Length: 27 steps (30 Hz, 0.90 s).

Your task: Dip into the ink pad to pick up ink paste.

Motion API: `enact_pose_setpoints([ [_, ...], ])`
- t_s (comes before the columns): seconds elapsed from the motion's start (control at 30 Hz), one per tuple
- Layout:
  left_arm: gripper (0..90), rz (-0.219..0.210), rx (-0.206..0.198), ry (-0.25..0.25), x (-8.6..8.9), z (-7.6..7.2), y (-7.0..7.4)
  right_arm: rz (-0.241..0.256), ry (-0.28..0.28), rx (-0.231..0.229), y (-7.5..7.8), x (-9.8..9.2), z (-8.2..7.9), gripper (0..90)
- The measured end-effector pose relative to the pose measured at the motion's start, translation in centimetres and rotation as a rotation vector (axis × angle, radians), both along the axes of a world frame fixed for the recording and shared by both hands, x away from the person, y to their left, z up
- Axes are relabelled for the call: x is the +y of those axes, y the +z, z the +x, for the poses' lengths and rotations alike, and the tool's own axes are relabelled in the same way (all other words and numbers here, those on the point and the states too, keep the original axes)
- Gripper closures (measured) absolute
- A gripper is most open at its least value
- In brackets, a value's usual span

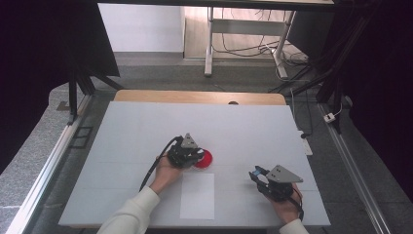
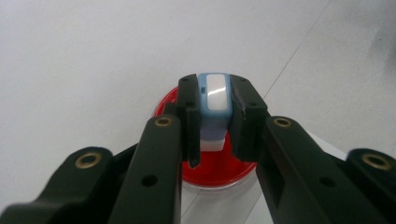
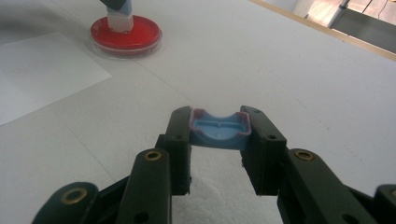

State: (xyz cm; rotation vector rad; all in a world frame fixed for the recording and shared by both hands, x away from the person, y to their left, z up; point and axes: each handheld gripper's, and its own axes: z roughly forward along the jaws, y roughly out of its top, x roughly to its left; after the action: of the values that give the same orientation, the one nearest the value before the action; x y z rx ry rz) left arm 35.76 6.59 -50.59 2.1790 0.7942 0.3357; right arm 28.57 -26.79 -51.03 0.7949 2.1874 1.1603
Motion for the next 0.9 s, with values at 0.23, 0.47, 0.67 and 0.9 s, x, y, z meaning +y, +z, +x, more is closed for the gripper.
enact_pose_setpoints([
  [0.23, 76.1, -0.016, 0.003, 0.002, 0.2, 0.0, 0.4, 0.003, -0.001, -0.002, 0.0, 0.0, 0.0, 64.5],
  [0.47, 76.1, -0.072, -0.002, 0.003, 0.7, -0.2, 1.5, 0.009, 0.001, -0.005, 0.0, 0.0, 0.0, 64.5],
  [0.67, 76.0, -0.078, -0.006, 0.02, 1.2, 0.0, 1.6, 0.002, 0.0, -0.003, 0.0, 0.0, 0.0, 64.5],
  [0.9, 76.0, -0.056, -0.001, 0.03, 1.2, 0.2, 1.1, 0.002, 0.0, -0.001, 0.0, 0.0, 0.0, 64.5],
])
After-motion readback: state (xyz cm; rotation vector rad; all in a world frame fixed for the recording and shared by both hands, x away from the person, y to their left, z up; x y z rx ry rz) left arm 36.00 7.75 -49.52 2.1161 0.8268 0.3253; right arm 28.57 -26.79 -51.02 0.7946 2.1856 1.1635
